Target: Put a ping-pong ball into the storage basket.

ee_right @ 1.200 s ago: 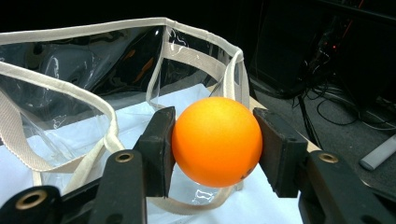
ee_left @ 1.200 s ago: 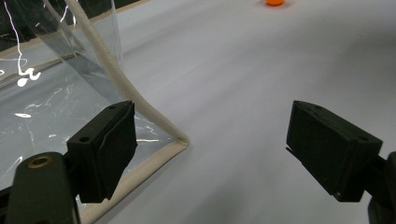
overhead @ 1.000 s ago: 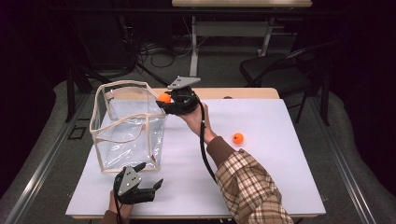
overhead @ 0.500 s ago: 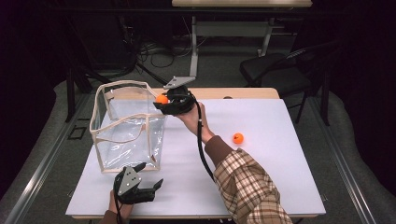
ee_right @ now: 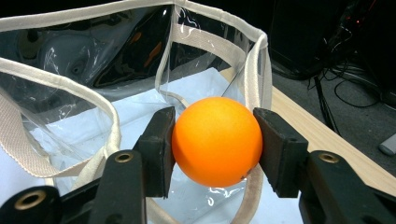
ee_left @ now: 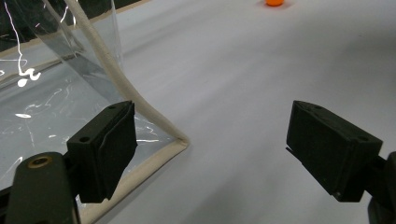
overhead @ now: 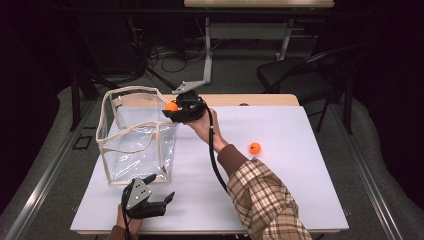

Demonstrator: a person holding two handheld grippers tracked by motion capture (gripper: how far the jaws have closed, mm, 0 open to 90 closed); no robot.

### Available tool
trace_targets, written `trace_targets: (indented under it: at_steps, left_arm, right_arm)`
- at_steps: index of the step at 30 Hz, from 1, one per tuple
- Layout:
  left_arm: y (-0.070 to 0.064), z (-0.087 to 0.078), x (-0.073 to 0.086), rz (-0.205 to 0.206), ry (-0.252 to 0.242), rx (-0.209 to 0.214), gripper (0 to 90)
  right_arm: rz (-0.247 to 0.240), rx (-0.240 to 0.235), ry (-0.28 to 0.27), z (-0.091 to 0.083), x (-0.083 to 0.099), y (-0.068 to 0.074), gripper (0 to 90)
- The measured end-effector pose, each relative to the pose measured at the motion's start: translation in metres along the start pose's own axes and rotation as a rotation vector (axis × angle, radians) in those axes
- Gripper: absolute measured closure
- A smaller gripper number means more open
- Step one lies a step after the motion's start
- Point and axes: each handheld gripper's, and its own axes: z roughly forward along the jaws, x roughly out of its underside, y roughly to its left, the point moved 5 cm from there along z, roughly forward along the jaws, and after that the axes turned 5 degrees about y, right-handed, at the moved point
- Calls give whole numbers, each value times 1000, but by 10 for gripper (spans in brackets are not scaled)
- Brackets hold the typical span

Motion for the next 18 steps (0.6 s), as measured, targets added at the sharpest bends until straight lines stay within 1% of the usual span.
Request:
trace_targets:
  at_steps: [9,18]
  left_arm:
    - [0,0,0,0,0,0,160]
    - [0,0,0,0,0,0,160]
  right_arm:
    - [6,-5,9,4,-2,0,505]
    - [22,-9,28,9,-1,-1,503]
